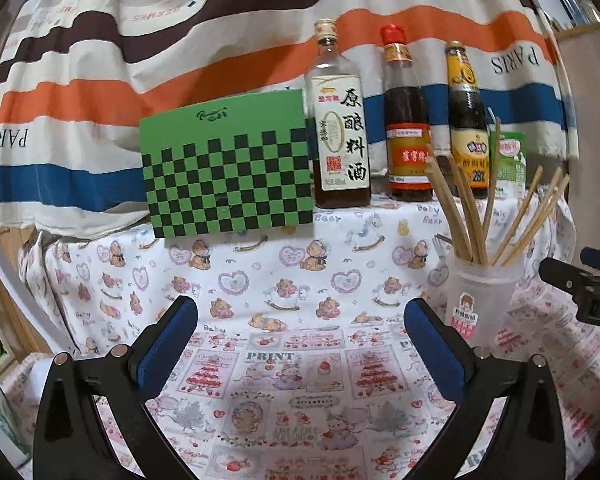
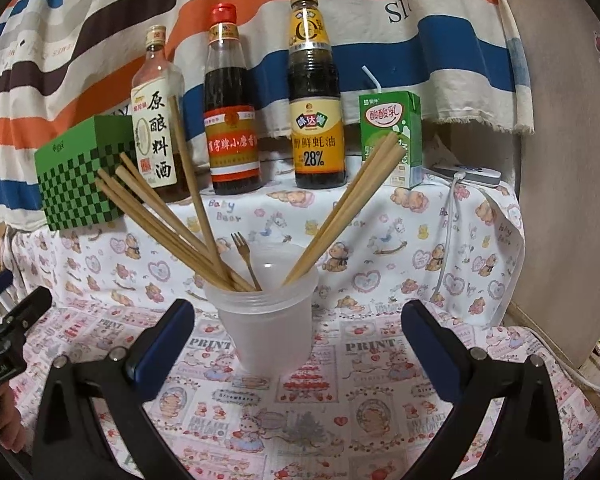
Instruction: Organize utensils
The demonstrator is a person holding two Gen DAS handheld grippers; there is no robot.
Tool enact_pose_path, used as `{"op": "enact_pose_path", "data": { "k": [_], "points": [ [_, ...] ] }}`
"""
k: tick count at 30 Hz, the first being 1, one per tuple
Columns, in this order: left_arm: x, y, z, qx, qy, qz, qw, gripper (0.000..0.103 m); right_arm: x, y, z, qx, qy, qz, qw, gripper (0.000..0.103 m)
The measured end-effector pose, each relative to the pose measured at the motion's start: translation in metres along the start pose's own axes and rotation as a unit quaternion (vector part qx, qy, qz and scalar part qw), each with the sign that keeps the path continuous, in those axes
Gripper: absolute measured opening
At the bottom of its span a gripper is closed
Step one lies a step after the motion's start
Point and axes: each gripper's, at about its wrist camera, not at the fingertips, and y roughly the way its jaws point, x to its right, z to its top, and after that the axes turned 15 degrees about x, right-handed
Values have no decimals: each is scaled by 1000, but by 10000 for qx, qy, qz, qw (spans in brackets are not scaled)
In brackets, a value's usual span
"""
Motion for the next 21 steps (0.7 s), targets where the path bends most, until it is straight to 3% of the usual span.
{"op": "enact_pose_path", "data": {
  "k": [4, 12, 21],
  "points": [
    [-3, 5, -4, -233, -303, -217, 9990, 103, -7, 0, -4, 20, -192, -1, 9998, 103],
    [-8, 7, -6, -291, -421, -110, 9986, 103, -19, -9, -3, 209, -474, -129, 9986, 103],
    [-9, 7, -6, -330, -432, -5, 9985, 103, -16, -8, -3, 131, -349, -102, 9993, 103]
  ]
}}
